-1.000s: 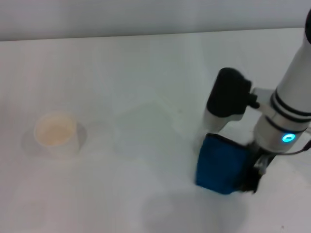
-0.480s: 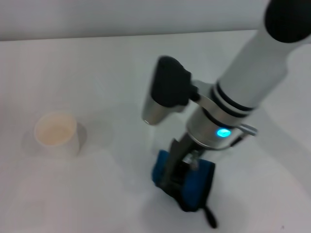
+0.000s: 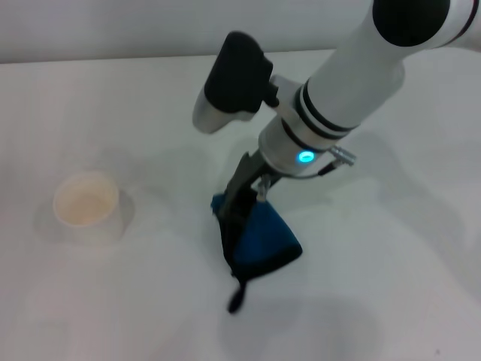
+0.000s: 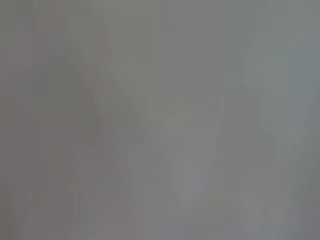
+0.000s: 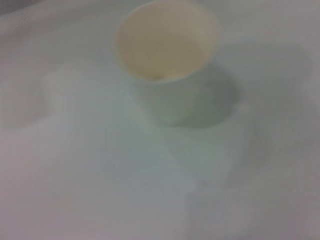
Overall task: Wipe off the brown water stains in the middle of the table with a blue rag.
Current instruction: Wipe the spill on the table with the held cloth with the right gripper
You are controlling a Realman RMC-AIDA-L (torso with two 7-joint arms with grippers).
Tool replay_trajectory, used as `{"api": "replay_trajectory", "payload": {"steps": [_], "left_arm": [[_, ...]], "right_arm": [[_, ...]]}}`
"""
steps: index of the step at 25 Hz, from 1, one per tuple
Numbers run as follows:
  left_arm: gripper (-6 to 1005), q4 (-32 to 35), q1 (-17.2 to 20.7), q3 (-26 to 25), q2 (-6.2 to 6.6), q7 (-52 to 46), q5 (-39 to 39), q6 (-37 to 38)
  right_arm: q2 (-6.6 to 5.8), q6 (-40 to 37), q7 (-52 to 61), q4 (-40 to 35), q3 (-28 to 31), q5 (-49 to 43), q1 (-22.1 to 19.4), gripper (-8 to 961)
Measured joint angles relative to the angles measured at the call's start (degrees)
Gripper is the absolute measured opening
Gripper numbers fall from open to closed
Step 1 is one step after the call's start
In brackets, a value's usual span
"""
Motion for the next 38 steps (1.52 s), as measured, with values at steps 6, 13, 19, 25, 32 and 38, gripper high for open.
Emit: {"api": "replay_trajectory", "payload": {"steps": [6,13,19,25,32,38], "left_arm": [[847,-0.1,0.2,0.2,-0.18,-0.1,0.0,-0.8],[847,-1.6,0.0,0.4,-0.29,-0.1,0.1,-4.0],[847,-2.1,-0.4,0.4,-0.29,0.1,0.2,-4.4],[847,-2.3,-0.1,0.4,-0.29,0.1,0.2,-5.3],[847,-2.4,-0.2,0.4,-0.29,0.1,0.2,-5.1],[847,-2.4,-0.5,0.4,-0.20,0.0,0.2,-5.1]], "right_arm": [[0.02,-7.9,0.3,7.1,1.6,-3.5,2.3,83],[-0.17,-14.4,0.4,12.0,2.4,-6.0,3.6,83],[0.00,-18.5,0.5,17.4,5.8,-10.5,4.8,83],[-0.47,-18.2,4.4,17.2,11.9,-20.6,4.6,83],[-0.79,-9.0,4.3,5.5,20.8,-27.5,-1.5,82],[-0.82,1.4,4.2,-5.0,24.6,-34.8,-7.2,82]]}}
